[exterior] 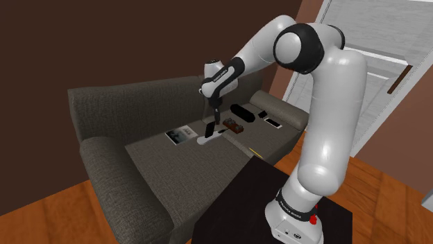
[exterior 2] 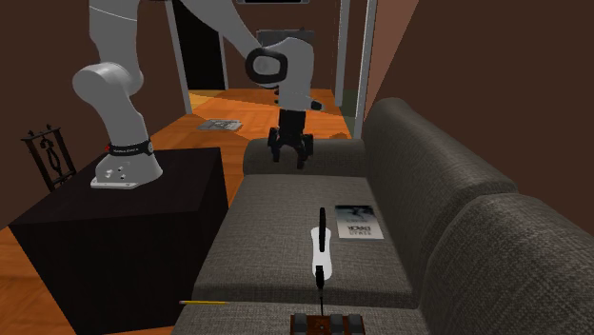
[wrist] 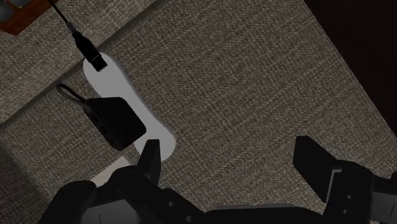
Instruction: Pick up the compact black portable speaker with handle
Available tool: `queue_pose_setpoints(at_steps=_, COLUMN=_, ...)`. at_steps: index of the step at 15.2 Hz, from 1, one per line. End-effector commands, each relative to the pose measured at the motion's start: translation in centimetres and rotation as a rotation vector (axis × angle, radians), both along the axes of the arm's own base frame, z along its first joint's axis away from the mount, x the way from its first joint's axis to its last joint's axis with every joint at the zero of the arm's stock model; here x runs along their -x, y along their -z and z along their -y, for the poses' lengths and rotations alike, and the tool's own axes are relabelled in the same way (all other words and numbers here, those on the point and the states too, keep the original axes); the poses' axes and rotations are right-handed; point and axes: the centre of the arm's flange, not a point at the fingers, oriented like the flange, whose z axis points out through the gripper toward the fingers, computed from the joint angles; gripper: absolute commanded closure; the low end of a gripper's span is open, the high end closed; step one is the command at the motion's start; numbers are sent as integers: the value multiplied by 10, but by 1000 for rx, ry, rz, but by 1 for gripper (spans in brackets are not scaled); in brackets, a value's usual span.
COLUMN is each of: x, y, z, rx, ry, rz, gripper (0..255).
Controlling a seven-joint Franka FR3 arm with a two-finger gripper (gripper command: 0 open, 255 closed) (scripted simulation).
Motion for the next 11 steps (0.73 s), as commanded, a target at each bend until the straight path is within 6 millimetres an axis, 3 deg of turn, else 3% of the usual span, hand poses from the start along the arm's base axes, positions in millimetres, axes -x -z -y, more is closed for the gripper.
queue_pose_setpoints(at_steps=1, x=-16, y=18, z=9, rx=11, ry=-43, rz=-7, gripper=0)
queue_pose_setpoints(at_steps=11, x=-100, y=107, z=40, rx=63, ry=-244, rz=-40, gripper=0)
